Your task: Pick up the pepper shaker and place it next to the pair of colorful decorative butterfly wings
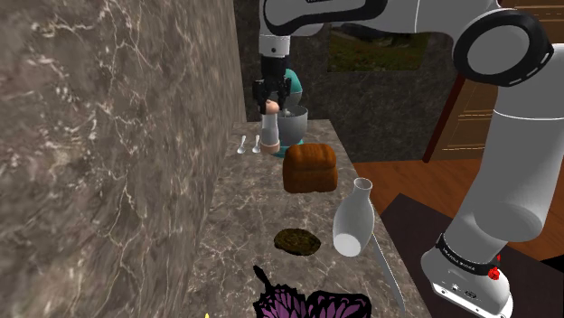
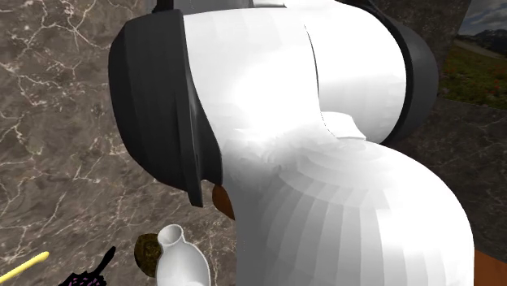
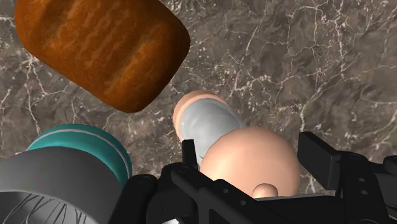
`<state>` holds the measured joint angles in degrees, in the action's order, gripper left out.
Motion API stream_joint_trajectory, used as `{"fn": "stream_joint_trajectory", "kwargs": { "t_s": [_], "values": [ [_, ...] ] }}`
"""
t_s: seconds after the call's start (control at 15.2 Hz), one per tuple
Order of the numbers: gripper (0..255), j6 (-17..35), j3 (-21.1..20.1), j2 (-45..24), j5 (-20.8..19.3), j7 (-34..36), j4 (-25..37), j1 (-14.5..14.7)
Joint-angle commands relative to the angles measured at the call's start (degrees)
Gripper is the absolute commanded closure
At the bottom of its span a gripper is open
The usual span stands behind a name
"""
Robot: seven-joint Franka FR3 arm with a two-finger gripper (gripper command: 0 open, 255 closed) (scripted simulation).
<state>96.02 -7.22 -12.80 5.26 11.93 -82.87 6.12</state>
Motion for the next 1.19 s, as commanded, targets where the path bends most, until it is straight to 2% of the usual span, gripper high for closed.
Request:
{"fn": "stream_joint_trajectory", "kwargs": {
  "t_s": [0.0,0.53,0.99,1.12],
  "values": [
    [255,-1.7,0.0,-0.4,-0.1,0.3,2.1,0.1],
    [255,-8.8,-0.1,-2.4,-0.3,1.1,11.2,0.3],
    [255,-15.9,-0.2,-5.7,-0.7,2.0,21.7,0.6],
    [255,-16.0,-0.6,-5.2,-0.8,3.2,21.3,1.5]
  ]
}}
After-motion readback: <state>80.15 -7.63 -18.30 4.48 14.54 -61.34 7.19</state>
